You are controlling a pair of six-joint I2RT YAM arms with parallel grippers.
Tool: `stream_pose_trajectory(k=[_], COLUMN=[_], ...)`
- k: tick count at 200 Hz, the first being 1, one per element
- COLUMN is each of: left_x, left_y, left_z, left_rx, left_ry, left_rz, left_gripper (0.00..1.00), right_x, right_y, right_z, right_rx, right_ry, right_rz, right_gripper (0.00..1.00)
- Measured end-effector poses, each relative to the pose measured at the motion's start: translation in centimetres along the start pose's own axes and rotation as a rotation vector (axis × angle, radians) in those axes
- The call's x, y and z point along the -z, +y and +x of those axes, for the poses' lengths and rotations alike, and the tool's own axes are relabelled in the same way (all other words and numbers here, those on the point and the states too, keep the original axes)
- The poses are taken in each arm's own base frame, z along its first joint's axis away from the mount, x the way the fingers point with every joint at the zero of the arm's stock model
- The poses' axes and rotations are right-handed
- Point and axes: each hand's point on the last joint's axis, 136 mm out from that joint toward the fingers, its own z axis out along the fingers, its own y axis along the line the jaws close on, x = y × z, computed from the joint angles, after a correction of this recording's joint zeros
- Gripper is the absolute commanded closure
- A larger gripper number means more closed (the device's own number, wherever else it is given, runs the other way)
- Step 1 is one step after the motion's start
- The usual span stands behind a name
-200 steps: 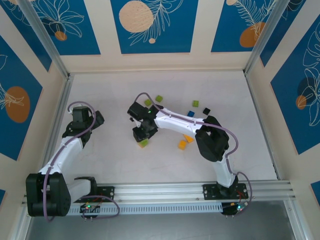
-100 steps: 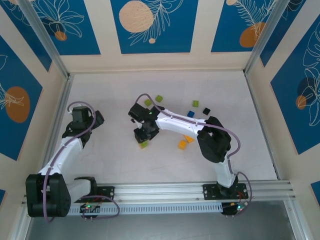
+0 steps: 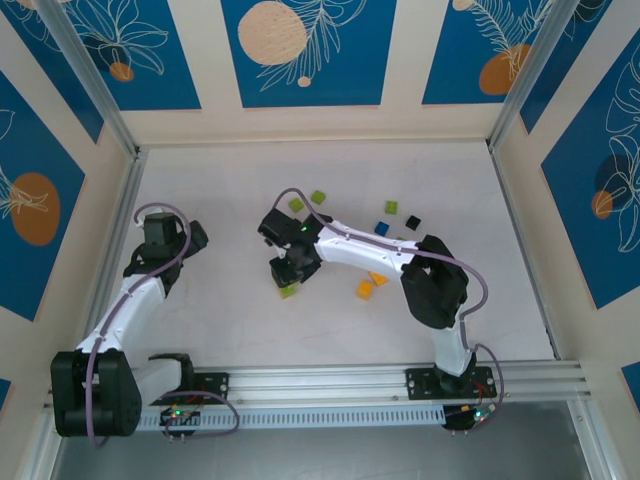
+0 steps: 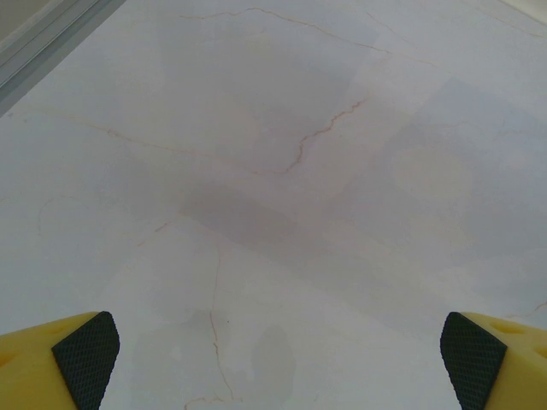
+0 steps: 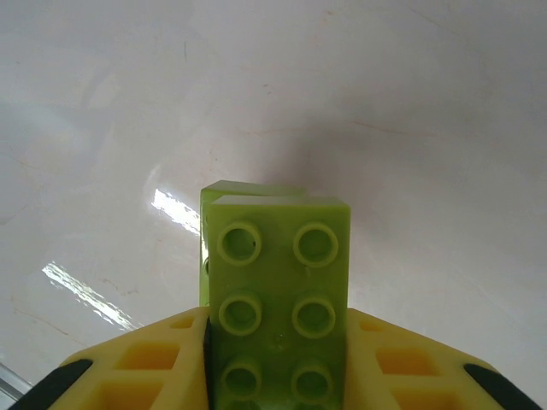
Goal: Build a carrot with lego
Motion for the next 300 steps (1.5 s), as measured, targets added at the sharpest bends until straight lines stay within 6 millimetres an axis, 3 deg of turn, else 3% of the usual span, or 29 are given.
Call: stream_pose_trajectory(k=[54, 138, 202, 300], left_x=[0.0, 0.0, 0.0, 0.0], left_y=[0.0, -0.1, -0.1, -0.1], left_z=[0.0, 0.0, 0.0, 0.0], left_rx=[0.001, 0.0, 0.0, 0.0], left_ry=[-0.001, 0.001, 0.001, 0.001], left_rz=[0.0, 0.004, 0.004, 0.004], left_gripper=[0.01, 0.01, 0.01, 0.01], right_x=[1.3, 0.6, -0.7, -0.8], right_y=[0.5, 1.7, 1.0, 1.1], right_z=[-0.1, 1.0, 1.3, 1.1], right_rx=[-0.035, -0.055, -0.055, -0.053], right_ry=[-0.03, -0.007, 0.011, -0.001], right_rz=[-0.009, -0.008, 0.032, 0.044], right_gripper=[0.66, 0.66, 0.66, 0.66])
